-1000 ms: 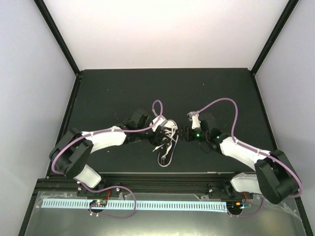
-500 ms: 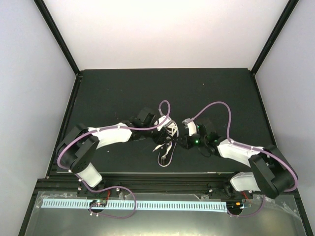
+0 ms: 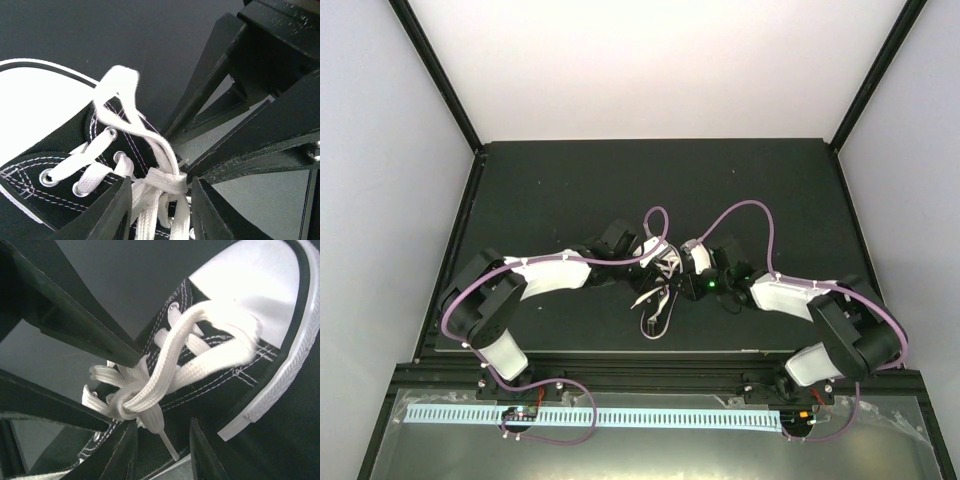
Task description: Tie the shoes
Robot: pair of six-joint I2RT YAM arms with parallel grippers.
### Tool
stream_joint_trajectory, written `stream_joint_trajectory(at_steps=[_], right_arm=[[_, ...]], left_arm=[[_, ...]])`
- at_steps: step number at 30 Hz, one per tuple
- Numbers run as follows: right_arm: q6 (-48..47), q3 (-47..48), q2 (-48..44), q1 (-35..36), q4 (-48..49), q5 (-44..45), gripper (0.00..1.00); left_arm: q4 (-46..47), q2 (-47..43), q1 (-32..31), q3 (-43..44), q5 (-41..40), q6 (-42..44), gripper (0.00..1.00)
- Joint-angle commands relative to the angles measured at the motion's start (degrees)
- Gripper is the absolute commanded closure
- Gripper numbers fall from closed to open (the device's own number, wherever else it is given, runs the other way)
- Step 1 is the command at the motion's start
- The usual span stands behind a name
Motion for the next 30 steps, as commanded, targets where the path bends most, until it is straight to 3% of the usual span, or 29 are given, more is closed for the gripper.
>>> stream_joint_trajectory(at_steps=[1,9,17,30], right_arm=[[-1.89,0.97,1.13,0.50,0.76,0.12,0.69],[-2.20,0.47,2.49,0.48,2.07,-1.87,0.72],[-0.65,0.09,1.90,0.54,2.45,0.39,0.98],[6.41,-5.76,-6.48,0.54,-2.29,8.22,0.98]], left_arm=[[-0.49,0.83,-0.32,2.71,-0.77,1.14,0.68],[-0.55,1.25,-0.32,2.61,-0.67,1.02,0.73],[-0.41,1.24,-0.32,2.60,-0.66,0.82,0.75],[0.21,1.19,-0.32,2.25,-1.03,0.52,0.75]])
